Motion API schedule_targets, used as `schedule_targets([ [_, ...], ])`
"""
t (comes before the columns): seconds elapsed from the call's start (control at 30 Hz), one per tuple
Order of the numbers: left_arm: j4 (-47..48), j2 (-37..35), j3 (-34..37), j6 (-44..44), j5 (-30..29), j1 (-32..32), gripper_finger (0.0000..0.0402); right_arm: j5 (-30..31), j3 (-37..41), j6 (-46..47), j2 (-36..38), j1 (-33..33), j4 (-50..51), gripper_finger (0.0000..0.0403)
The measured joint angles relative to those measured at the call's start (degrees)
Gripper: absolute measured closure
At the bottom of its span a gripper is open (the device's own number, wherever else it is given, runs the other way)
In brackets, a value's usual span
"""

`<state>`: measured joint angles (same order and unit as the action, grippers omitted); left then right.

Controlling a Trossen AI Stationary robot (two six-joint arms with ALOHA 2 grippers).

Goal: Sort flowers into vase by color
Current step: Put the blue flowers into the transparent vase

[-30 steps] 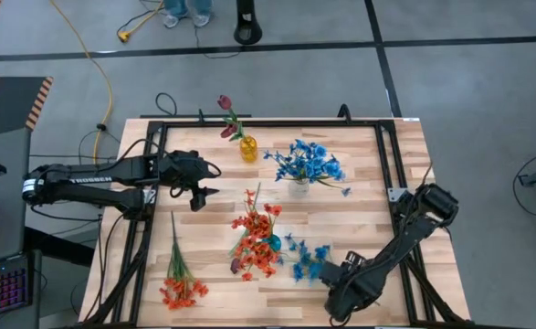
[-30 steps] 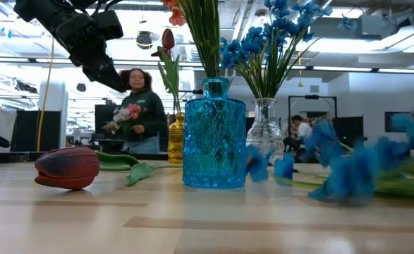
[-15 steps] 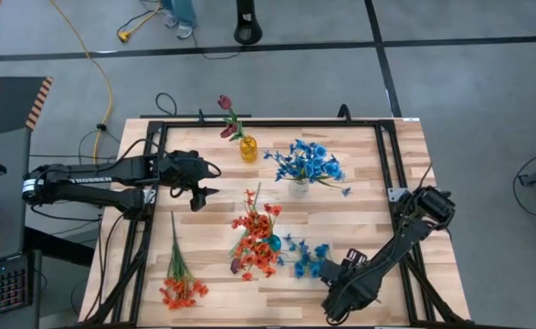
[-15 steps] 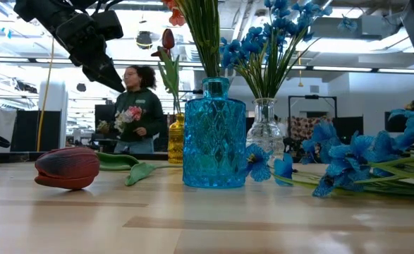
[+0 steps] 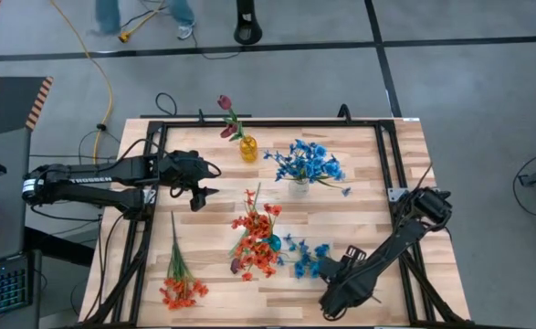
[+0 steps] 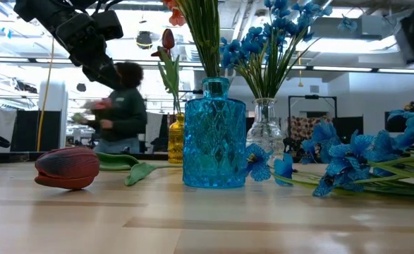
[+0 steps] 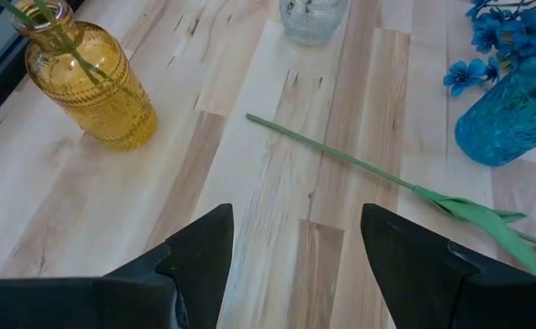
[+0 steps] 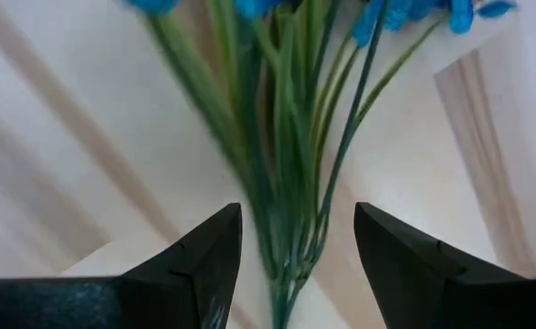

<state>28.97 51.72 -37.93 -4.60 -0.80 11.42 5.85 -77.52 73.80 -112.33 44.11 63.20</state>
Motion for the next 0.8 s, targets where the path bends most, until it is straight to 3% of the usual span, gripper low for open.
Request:
schedule_targets([
  [0.4, 0.00, 0.00, -0.02, 0.02, 0.04, 0.00, 0.0174, -3.31, 0.93, -5.90, -2.87, -2.74, -1.27, 0.0172],
  [0.53, 0.03, 0.00, -0.02, 0.00, 0.04, 0.00, 0.0174, -4.01, 1.07, -8.32, -2.91, -3.58, -1.97, 0.0209],
  [0.8, 0.03, 0.00, -0.02, -0.15, 0.04, 0.00, 0.0174, -5.82, 1.16, -9.83, -2.94, -4.43, -3.23, 0.0323],
])
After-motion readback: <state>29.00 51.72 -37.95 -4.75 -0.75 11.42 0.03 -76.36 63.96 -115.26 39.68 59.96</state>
